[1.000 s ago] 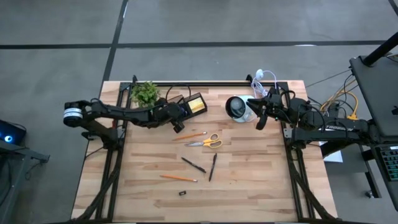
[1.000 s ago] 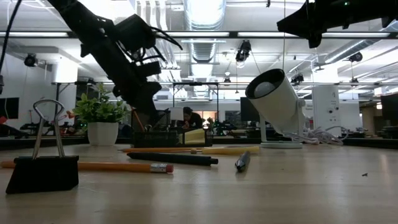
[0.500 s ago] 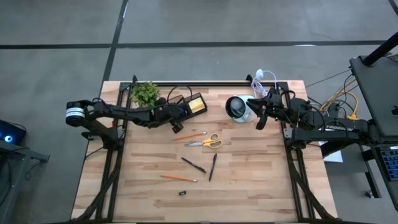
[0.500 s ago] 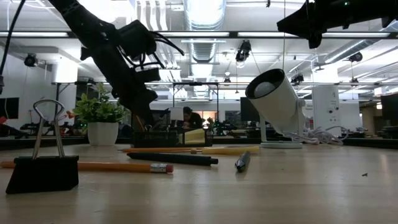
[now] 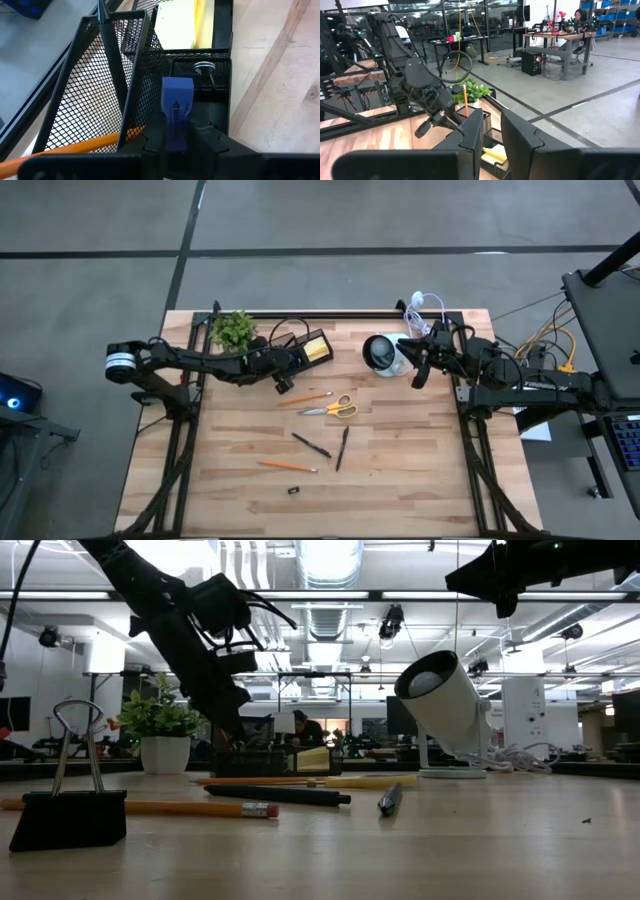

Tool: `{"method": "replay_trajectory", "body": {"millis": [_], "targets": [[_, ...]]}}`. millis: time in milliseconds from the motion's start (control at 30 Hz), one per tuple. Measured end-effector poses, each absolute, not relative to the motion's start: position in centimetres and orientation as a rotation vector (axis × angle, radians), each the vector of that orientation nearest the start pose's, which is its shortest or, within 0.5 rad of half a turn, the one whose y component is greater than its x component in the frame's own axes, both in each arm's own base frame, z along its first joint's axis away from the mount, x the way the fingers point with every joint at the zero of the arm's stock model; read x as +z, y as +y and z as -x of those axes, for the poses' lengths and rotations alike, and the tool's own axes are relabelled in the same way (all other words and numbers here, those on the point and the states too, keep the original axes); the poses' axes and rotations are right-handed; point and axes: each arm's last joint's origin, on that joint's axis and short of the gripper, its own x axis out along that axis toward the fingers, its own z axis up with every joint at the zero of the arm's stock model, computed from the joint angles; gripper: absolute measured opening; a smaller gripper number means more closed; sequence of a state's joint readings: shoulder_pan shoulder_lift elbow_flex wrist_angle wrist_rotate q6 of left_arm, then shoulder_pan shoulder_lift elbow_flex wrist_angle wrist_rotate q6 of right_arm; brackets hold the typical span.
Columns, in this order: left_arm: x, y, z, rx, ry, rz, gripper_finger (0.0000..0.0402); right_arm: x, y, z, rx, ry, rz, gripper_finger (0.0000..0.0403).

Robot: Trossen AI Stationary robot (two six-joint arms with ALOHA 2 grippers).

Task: Pick and place office supplies into organizer
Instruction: Put the blue eraser into the black desk organizer, then put the black binder clip into the black desk organizer

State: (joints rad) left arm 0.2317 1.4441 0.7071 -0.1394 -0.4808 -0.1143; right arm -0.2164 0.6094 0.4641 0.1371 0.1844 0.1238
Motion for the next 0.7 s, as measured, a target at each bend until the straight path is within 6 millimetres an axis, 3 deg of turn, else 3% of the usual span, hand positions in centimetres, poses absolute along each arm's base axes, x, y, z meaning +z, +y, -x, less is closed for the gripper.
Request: {"method": "replay_trajectory", "body": {"millis": [700], "targets": [[17.96, 7.53, -26.2, 0.665, 0.859, -0.086, 0.0132, 27.77, -3.76, -14.62, -0.401, -0.018, -0.129, 0.0059]]}}
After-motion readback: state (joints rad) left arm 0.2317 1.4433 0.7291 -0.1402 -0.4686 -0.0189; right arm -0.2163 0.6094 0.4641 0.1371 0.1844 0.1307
